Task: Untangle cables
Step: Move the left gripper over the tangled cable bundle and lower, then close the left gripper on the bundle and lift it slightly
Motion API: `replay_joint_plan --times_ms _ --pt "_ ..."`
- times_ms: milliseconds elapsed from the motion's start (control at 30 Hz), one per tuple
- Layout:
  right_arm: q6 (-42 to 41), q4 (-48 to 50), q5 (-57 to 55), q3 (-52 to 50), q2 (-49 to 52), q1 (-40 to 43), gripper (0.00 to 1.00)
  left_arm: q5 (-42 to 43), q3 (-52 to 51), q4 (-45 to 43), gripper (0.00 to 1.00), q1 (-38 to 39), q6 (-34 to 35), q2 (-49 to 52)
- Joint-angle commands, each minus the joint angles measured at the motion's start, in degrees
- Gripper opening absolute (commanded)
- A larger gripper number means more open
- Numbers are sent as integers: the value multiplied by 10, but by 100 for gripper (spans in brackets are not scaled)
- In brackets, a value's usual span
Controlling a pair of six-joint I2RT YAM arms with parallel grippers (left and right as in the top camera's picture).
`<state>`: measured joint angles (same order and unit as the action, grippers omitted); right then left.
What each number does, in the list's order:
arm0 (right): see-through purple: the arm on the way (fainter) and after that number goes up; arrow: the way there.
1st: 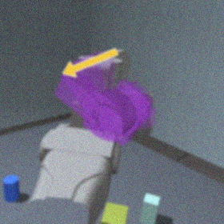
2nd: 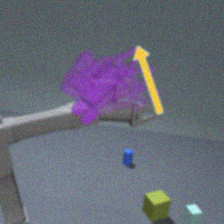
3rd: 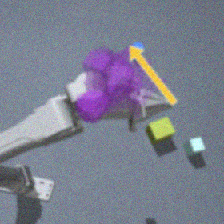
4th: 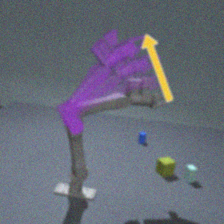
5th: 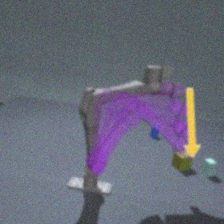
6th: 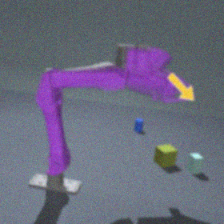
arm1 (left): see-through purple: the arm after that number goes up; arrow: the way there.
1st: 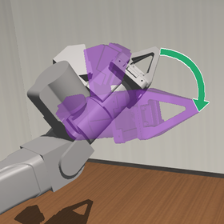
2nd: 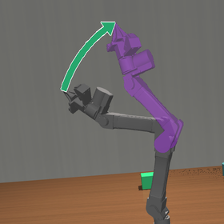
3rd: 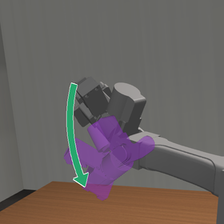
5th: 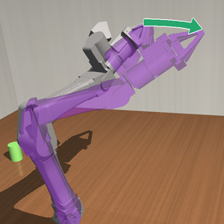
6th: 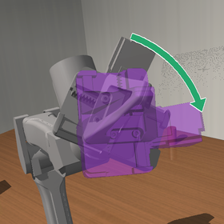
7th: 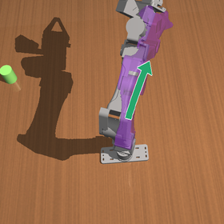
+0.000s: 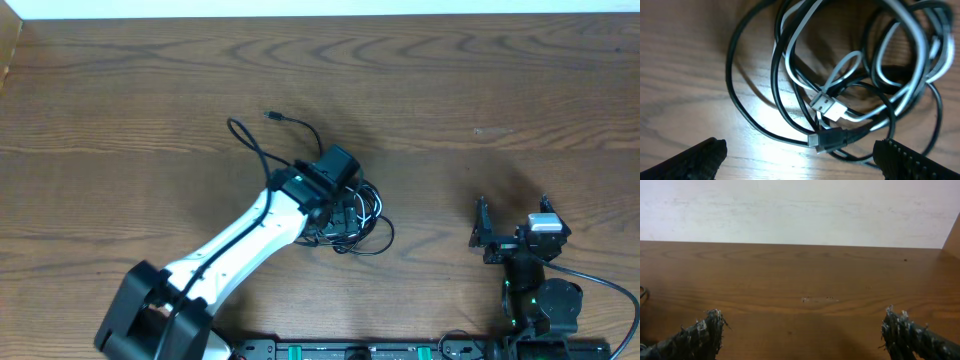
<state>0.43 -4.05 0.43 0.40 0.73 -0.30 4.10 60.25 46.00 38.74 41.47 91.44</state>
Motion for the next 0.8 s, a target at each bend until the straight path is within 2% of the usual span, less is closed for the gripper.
replay_joint_plan --times_ms 0,200,500,767 --pt "-6 -3 -2 -1 -1 -5 99 -14 0 0 99 2 74 28" --pt "-6 -3 -2 -1 -1 -5 99 -25 0 -5 98 2 112 69" --pt "-6 -3 -2 -1 -1 -5 99 -25 0 -60 99 2 112 93" --pt "-6 -3 -2 -1 -1 -5 99 -40 0 -62 98 2 129 93"
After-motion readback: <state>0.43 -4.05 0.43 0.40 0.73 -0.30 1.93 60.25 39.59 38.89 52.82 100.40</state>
